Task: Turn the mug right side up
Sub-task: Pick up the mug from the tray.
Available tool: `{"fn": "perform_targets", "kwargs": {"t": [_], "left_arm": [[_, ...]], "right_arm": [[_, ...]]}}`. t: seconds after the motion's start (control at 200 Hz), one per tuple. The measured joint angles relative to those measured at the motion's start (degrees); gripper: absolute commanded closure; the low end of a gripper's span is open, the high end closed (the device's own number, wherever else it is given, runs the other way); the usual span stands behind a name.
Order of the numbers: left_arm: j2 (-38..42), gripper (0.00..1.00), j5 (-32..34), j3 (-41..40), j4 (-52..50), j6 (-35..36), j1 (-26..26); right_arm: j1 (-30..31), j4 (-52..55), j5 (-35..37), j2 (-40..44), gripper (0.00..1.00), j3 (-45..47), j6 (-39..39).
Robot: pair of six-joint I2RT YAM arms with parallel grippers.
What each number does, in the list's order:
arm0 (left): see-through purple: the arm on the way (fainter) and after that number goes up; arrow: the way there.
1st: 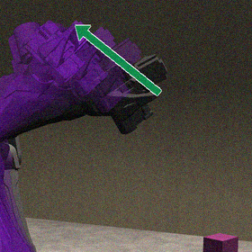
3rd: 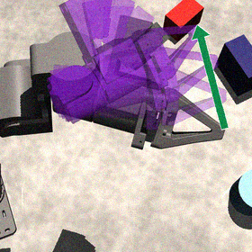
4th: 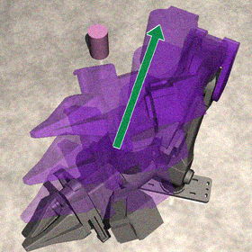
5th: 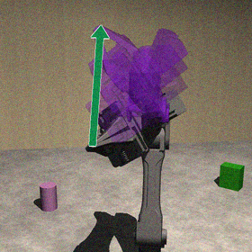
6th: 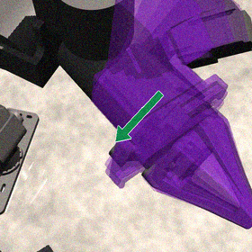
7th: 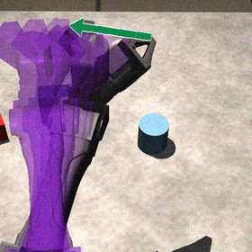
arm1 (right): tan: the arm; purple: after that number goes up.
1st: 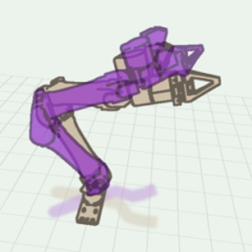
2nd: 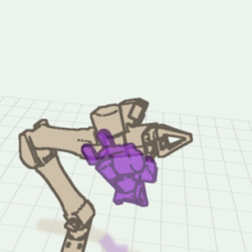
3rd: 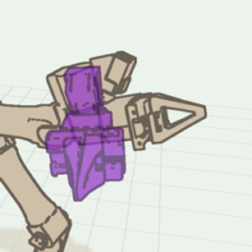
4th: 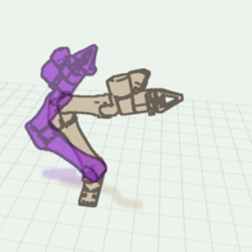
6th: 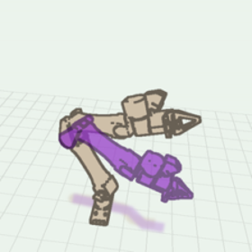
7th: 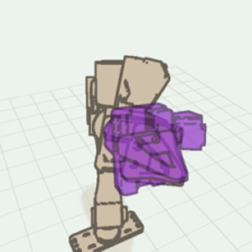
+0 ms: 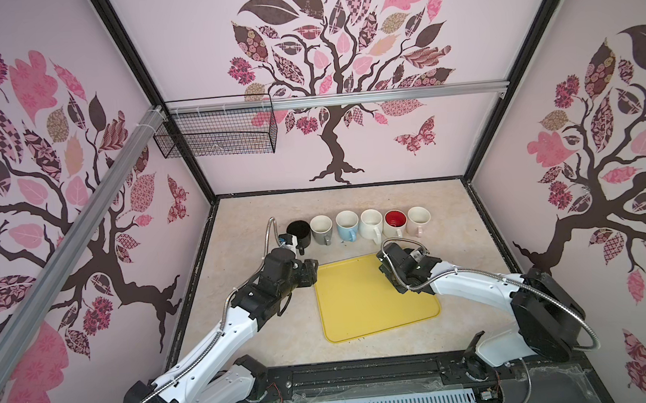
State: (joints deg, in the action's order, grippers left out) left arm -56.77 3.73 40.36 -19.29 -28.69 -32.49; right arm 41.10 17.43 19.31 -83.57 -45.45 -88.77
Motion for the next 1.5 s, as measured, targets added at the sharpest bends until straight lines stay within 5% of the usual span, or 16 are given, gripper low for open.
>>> {"fn": "perform_targets", "kwargs": {"t": [0.32,0.91,1.5], "left_arm": [[-0.09,0.37,-0.24,-0.24,0.61,-0.02,0.0],[-0.44,0.37,-1.33,-1.49,2.29,-0.31,0.22],[-0.81,0.36,-1.7,-1.6,3.1,-0.48,0.22]], "right_arm": [[-0.11,1.25,-0.02,2.08,0.46,3.04,0.7],[-0.31,11.85,1.6,8.11,0.46,2.56,15.82],[-1.51,11.39,2.89,8.31,0.61,2.56,22.56]]}}
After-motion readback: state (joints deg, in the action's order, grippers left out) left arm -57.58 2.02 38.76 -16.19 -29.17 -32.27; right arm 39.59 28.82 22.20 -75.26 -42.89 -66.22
